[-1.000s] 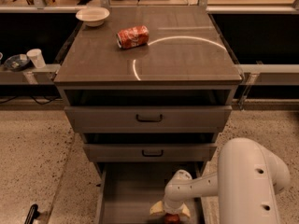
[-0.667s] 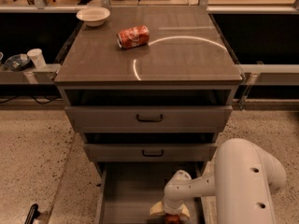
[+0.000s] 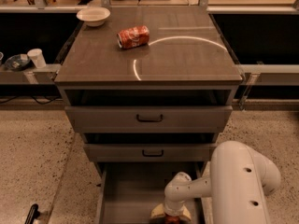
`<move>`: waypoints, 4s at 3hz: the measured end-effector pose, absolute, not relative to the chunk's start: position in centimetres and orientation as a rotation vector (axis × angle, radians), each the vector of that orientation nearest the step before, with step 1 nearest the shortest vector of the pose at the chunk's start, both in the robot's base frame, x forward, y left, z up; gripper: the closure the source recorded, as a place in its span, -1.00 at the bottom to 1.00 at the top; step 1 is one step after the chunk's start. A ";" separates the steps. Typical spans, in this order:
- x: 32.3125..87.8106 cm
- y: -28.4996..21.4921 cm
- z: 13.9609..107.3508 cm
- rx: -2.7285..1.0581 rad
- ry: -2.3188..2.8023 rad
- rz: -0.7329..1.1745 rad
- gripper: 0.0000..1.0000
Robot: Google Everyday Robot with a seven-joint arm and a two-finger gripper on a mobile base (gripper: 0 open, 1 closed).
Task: Pick apple from bottom drawer and place on counter
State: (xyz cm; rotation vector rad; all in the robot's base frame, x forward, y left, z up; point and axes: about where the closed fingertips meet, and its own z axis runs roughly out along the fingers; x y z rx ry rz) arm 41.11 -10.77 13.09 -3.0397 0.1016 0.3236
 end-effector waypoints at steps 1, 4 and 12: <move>41.2 -11.0 12.7 -3.039 0.101 0.334 -0.65; 40.9 -11.3 12.4 -3.033 0.103 0.355 -0.02; 43.4 -10.3 54.9 -2.879 -0.383 -0.073 1.00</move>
Offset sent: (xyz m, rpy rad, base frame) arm 0.0046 -0.0057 -0.0059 -0.0009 0.0105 0.0007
